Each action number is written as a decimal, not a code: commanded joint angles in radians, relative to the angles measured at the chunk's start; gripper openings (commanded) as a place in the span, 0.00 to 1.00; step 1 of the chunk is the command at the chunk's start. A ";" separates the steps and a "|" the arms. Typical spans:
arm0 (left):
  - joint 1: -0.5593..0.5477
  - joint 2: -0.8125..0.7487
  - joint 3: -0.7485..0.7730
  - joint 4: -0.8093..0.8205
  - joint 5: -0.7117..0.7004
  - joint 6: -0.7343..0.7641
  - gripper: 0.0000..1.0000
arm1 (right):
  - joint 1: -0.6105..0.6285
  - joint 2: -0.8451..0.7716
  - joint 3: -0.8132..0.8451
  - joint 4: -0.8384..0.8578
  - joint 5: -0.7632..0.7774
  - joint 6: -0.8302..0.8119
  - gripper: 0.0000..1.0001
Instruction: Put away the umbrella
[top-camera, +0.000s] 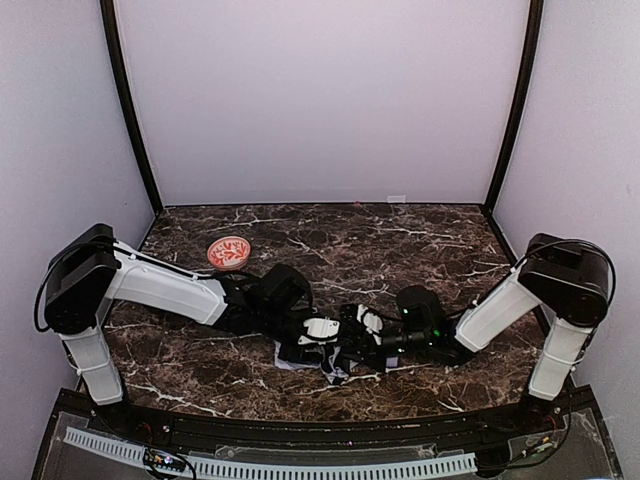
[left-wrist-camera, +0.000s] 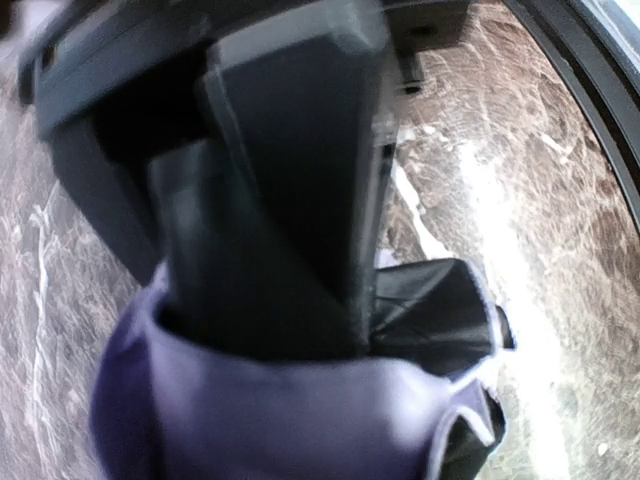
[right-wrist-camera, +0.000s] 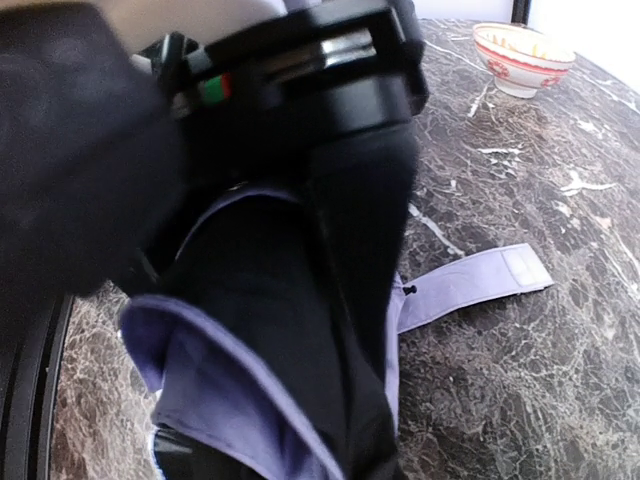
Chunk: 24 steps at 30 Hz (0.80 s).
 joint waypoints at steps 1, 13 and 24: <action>0.019 -0.022 -0.037 0.042 0.035 -0.062 0.77 | -0.038 -0.018 0.003 -0.042 -0.017 -0.010 0.10; 0.113 -0.386 -0.141 0.065 0.038 -0.153 0.99 | -0.148 -0.180 0.051 -0.175 -0.020 -0.070 0.00; 0.128 -0.468 -0.202 0.244 0.062 -0.342 0.59 | -0.243 -0.440 0.161 -0.219 0.016 -0.195 0.00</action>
